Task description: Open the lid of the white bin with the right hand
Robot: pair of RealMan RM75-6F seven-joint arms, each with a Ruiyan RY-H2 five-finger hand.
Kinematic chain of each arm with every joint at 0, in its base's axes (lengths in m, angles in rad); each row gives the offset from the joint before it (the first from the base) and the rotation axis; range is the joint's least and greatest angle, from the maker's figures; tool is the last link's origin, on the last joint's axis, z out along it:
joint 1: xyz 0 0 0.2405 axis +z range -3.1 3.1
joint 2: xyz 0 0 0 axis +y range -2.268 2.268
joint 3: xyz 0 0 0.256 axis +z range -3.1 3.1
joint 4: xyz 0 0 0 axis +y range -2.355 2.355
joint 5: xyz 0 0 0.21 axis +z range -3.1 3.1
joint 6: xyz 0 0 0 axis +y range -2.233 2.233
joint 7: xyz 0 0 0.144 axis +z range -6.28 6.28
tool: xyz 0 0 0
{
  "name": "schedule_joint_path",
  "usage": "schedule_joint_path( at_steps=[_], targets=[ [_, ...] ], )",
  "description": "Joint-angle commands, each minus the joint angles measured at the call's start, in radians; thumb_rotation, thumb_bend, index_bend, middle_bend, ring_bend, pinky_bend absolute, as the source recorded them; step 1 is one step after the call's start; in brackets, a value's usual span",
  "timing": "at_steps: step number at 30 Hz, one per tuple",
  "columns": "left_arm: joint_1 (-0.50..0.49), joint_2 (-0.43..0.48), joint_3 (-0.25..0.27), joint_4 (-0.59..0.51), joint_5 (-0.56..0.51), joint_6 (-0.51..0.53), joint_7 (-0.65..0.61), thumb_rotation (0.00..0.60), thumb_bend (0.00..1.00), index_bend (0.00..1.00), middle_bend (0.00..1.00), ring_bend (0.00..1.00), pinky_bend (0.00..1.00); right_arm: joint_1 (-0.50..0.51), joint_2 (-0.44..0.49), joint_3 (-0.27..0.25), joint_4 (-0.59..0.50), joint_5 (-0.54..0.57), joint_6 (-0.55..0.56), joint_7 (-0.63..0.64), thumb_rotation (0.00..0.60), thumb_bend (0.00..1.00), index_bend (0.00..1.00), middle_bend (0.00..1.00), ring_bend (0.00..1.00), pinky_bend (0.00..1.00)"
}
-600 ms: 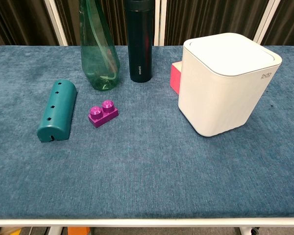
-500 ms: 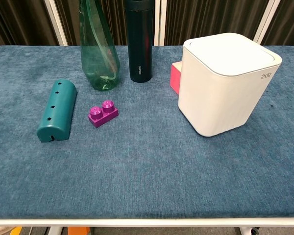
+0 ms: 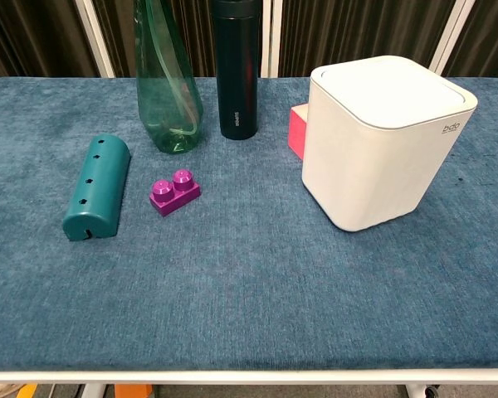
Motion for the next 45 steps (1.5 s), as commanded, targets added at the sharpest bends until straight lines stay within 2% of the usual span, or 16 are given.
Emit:
schedule_joint_path(
  at_steps=[1,5,11,19,28,32,36,40,45],
  targets=[
    [0.005,0.004,0.001,-0.004,0.003,0.008,-0.001,0.600,0.09,0.16,0.13,0.04,0.11,0.069,0.042,0.017,-0.051,-0.050,-0.058,0.003,0.600,0.34,0.00,0.04,0.00,0.00],
    [0.006,0.003,0.004,-0.006,0.004,0.008,-0.004,0.600,0.09,0.16,0.13,0.04,0.11,0.163,0.063,0.049,-0.101,-0.037,-0.183,-0.032,0.600,0.33,0.03,0.09,0.00,0.00],
    [0.007,0.001,0.007,0.004,-0.004,-0.003,-0.014,0.600,0.09,0.16,0.13,0.04,0.11,0.256,0.028,0.069,-0.119,0.006,-0.322,-0.065,0.600,0.32,0.14,0.16,0.00,0.00],
    [0.006,-0.013,0.008,0.029,-0.013,-0.018,-0.034,0.600,0.09,0.16,0.13,0.04,0.11,0.299,-0.015,0.064,-0.111,0.056,-0.395,-0.106,0.600,0.33,0.27,0.25,0.00,0.00],
    [0.007,-0.027,0.010,0.052,-0.016,-0.023,-0.051,0.600,0.09,0.16,0.13,0.04,0.11,0.334,-0.048,0.048,-0.102,0.110,-0.470,-0.150,0.600,0.33,0.33,0.33,0.00,0.00],
    [0.007,-0.030,0.010,0.060,-0.014,-0.022,-0.057,0.600,0.09,0.16,0.13,0.04,0.11,0.338,-0.055,0.045,-0.104,0.116,-0.466,-0.160,0.600,0.34,0.33,0.32,0.00,0.00],
    [0.011,-0.030,0.009,0.064,-0.013,-0.013,-0.062,0.600,0.09,0.16,0.13,0.04,0.11,0.313,-0.048,0.059,-0.109,0.094,-0.373,-0.154,0.600,0.34,0.31,0.27,0.00,0.00],
    [0.013,-0.029,0.008,0.064,-0.010,-0.007,-0.066,0.600,0.09,0.16,0.13,0.04,0.11,0.274,-0.039,0.078,-0.104,0.084,-0.262,-0.147,0.600,0.33,0.16,0.17,0.00,0.00],
    [0.010,-0.029,0.007,0.064,-0.006,-0.008,-0.066,0.600,0.09,0.16,0.13,0.04,0.11,0.224,-0.025,0.083,-0.091,0.106,-0.178,-0.142,0.600,0.33,0.03,0.05,0.00,0.00]
  ],
)
